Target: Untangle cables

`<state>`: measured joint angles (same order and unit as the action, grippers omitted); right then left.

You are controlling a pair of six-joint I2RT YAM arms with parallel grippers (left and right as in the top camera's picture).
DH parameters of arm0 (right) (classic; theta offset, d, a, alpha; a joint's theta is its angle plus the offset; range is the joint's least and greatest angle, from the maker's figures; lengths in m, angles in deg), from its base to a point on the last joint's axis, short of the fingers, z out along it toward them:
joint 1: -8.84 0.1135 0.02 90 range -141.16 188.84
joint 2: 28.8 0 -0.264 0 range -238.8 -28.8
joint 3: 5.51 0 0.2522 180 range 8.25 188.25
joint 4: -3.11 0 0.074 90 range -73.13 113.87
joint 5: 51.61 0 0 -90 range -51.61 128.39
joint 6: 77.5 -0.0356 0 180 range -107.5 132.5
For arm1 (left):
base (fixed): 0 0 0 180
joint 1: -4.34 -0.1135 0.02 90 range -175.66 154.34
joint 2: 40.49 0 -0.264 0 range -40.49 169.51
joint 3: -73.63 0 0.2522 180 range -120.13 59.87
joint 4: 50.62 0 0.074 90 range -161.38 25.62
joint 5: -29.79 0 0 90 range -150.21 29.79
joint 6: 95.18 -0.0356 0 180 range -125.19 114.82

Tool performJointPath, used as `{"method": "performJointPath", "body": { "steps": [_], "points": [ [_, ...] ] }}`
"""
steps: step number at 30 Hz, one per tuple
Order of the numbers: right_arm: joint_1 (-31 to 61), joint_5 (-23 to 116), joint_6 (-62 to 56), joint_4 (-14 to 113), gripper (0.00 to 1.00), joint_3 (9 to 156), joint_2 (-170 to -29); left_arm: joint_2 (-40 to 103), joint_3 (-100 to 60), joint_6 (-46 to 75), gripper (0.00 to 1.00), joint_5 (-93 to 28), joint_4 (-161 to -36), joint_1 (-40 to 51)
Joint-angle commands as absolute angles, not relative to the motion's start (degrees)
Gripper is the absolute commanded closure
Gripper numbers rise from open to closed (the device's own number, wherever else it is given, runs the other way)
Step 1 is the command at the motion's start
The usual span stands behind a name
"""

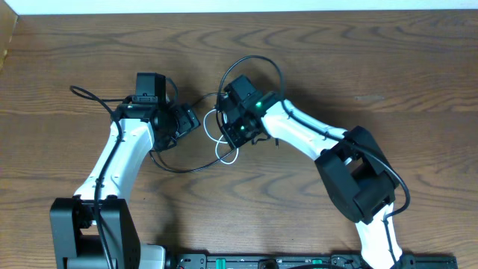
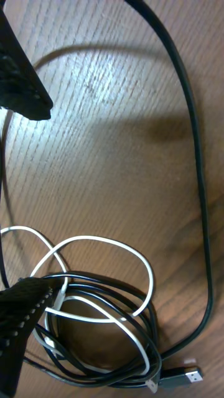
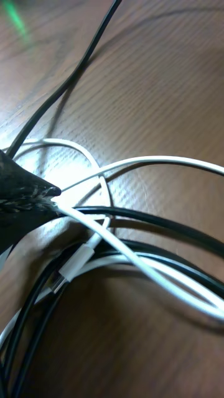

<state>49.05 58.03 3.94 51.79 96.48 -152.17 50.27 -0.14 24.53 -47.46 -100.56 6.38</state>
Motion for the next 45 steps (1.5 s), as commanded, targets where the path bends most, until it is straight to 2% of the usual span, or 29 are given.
{"method": "performJointPath", "body": {
  "steps": [1, 9, 17, 21, 37, 45],
  "points": [
    [50.29, 54.68, 3.52, 51.79, 0.99, 96.19, -152.69, 51.16, 0.58, 23.35, 0.14, -49.54, -101.39, 6.40],
    [50.29, 51.80, 3.52, 51.79, 0.99, 96.19, -152.69, 53.96, 0.58, 22.85, 0.15, -48.20, -101.61, 6.43],
    [50.29, 52.80, 3.55, 50.79, 0.99, 96.21, -152.67, 58.97, 0.58, 12.40, 0.16, -33.69, -99.07, 6.40],
    [49.64, 61.11, 7.48, 50.35, 0.99, 96.43, -151.62, 59.71, 0.58, 12.46, 0.17, -33.62, -98.00, 6.40],
    [37.59, 85.92, 7.42, 49.69, 0.99, 96.32, -147.01, 59.71, 0.58, 12.68, 0.16, -33.78, -96.89, 5.77],
    [34.77, 96.47, 7.44, 47.75, 0.99, 94.68, -151.19, 59.71, 0.58, 12.57, 0.16, -27.16, -97.02, 1.64]
  ]
}}
